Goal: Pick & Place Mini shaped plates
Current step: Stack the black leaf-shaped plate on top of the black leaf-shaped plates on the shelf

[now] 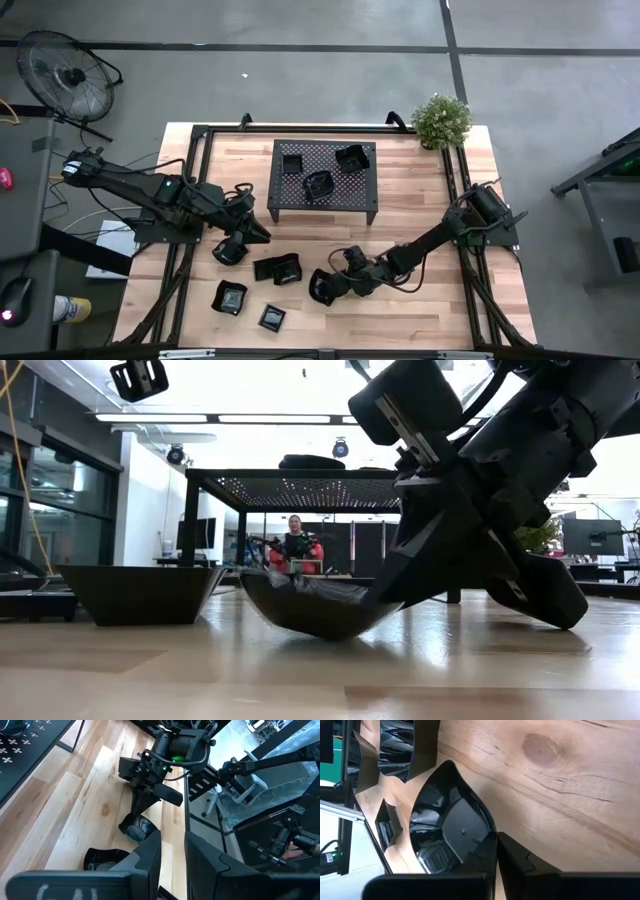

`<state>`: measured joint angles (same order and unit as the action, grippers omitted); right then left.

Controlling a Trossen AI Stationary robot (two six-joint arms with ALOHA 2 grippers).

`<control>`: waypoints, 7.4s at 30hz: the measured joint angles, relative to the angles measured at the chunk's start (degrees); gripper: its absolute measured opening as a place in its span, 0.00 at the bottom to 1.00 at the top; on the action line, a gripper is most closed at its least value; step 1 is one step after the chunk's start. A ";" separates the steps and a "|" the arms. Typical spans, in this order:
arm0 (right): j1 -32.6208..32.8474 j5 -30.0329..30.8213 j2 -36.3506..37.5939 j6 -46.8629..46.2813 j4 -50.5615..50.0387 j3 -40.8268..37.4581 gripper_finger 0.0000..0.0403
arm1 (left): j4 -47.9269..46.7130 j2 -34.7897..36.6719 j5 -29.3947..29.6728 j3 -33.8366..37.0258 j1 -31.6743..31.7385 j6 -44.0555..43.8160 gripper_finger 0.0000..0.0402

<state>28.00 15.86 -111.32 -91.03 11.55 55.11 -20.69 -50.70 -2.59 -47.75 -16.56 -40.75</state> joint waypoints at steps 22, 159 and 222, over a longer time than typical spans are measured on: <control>-3.64 4.21 15.22 12.40 -2.45 0.00 0.00 | 0.96 0.77 0.13 0.00 0.04 0.00 0.21; -17.87 16.82 36.68 78.61 11.99 0.02 0.51 | 23.74 -14.71 41.90 0.00 0.07 13.51 0.00; -7.24 14.84 52.07 51.55 -39.12 -8.15 0.36 | -45.09 -45.10 -23.68 -51.41 39.95 20.86 0.00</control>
<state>20.75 30.70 -59.24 -39.48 -27.57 46.96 -65.78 -95.80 -26.27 -99.16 23.40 -19.89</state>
